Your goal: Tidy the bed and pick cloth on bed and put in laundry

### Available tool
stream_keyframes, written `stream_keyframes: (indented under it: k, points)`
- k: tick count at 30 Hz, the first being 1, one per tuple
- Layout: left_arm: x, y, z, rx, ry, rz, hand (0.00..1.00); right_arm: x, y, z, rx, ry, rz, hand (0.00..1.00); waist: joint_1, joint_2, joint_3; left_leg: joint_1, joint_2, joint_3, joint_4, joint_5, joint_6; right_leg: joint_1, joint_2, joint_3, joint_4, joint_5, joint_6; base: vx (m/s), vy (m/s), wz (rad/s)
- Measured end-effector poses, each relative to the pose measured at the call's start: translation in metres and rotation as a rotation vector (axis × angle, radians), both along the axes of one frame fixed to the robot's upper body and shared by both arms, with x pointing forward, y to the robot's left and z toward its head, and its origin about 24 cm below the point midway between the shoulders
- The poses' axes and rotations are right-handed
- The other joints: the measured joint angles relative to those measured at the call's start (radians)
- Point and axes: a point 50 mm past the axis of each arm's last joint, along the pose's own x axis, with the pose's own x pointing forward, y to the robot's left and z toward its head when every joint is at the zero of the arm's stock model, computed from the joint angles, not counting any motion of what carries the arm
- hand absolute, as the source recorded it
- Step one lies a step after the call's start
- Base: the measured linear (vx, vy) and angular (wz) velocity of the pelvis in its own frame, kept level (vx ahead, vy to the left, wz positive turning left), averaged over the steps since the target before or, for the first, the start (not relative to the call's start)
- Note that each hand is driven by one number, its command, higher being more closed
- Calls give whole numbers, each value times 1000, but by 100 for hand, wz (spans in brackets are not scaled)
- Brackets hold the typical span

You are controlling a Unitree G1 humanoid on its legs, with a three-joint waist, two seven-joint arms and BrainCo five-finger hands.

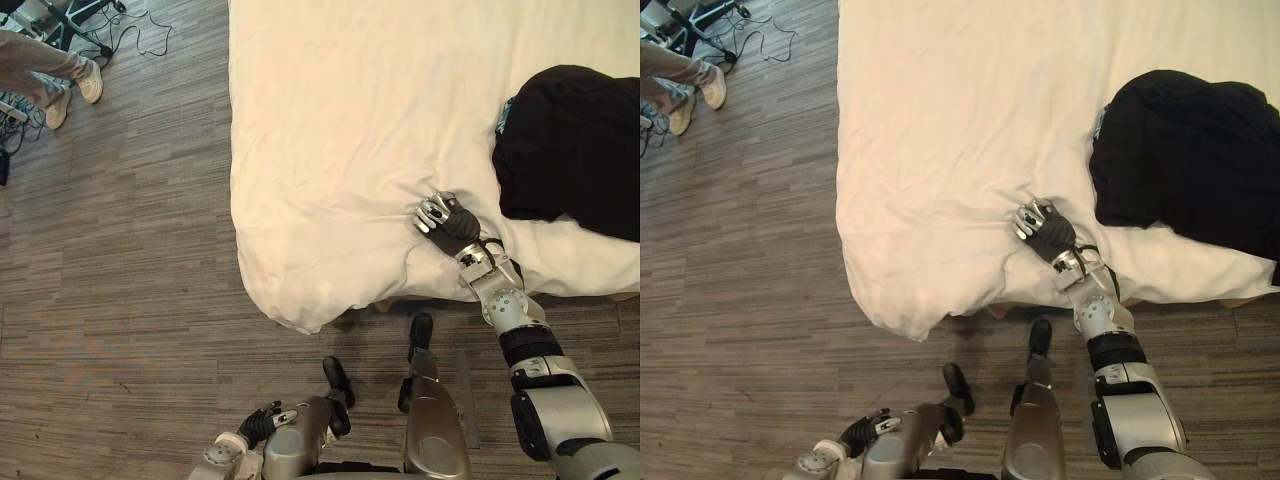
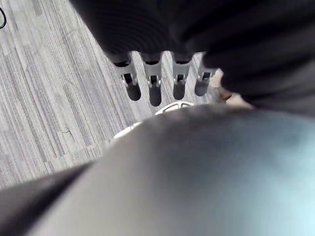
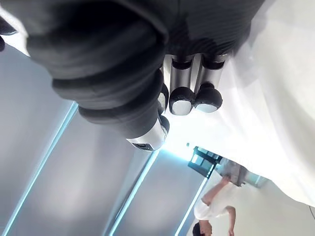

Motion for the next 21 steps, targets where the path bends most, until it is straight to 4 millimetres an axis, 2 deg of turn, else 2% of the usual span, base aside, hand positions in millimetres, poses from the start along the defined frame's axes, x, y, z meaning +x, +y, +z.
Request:
stream_keyframes:
  k: [3, 5, 7, 9, 10, 12, 14, 15, 16, 17, 18, 19, 20, 21]
  points:
    - [-2, 3, -1, -4, 7, 19, 0, -5, 5, -13, 74, 22, -21, 100, -22, -6, -2, 10, 5, 10, 5, -10, -5, 8, 5, 9, 0, 2, -3, 49, 30, -8]
    - [-5, 4, -3, -8, 24, 38, 0, -13, 9, -31, 144, 60, -44, 100, -42, -12, -5, 34, 16, 18, 6, -20, -10, 31, 17, 19, 0, 2, -2, 73, 23, -12]
    - [-5, 7, -3, -6, 26, 72, 0, -24, 14, -50, 215, 107, -70, 100, -45, -32, -23, 42, 27, 30, 6, -27, -16, 36, 30, 37, -1, -1, -1, 69, 8, -21]
    - [-7, 16, -4, 14, 42, 118, 0, -36, 22, -75, 277, 177, -88, 100, -49, -69, -51, 51, 44, 53, 6, -33, -25, 37, 47, 45, -2, -3, -4, 68, -28, -23]
    - [-10, 21, -6, 28, 61, 156, 0, -46, 24, -89, 300, 221, -105, 0, -52, -91, -70, 58, 54, 61, 7, -36, -30, 40, 57, 47, -4, -7, -6, 85, -46, -19]
    - [-17, 27, -8, 51, 94, 205, 0, -72, 23, -120, 350, 331, -158, 0, -51, -126, -92, 91, 74, 86, 7, -46, -43, 61, 78, 53, -7, -25, -12, 80, -50, -23]
    - [-25, 31, -11, 69, 124, 249, 0, -106, 13, -161, 386, 547, -287, 0, -44, -147, -120, 116, 92, 119, 9, -64, -55, 78, 100, 68, -7, -46, -16, 75, -33, -44]
    - [-30, 30, -12, 68, 141, 274, 0, -138, 0, -189, 388, 712, -410, 0, -40, -149, -129, 136, 107, 143, 20, -81, -62, 89, 112, 77, -7, -61, -16, 73, -12, -51]
    - [-31, 31, -13, 71, 148, 286, 0, -156, -7, -201, 385, 788, -469, 0, -39, -147, -131, 142, 114, 154, 29, -92, -65, 93, 119, 88, -7, -74, -15, 125, 6, -70]
    - [-34, 30, -14, 75, 158, 336, 0, -204, -23, -224, 358, 957, -598, 0, -38, -139, -139, 149, 130, 164, 90, -108, -64, 95, 139, 127, -7, -94, -29, 131, -32, -92]
    - [-37, 37, -14, 108, 153, 388, 0, -240, -31, -235, 312, 1070, -659, 0, -38, -159, -152, 114, 152, 125, 231, -113, -53, 98, 148, 169, 1, -96, -34, 170, -67, -104]
    - [-39, 39, -14, 123, 154, 412, 0, -249, -33, -237, 302, 1093, -673, 0, -38, -165, -157, 98, 164, 94, 297, -117, -46, 104, 156, 193, 1, -94, -35, 140, -105, -117]
    - [-45, 40, -15, 142, 160, 451, 0, -262, -38, -238, 277, 1119, -688, 0, -36, -168, -172, 63, 186, 20, 425, -119, -18, 108, 174, 247, 11, -92, -40, 193, -46, -177]
    - [-53, 40, -17, 169, 166, 492, 0, -268, -44, -237, 209, 1129, -679, 0, -27, -167, -200, -1, 200, -130, 604, -141, 59, 106, 206, 353, 39, -114, -50, 215, 61, -234]
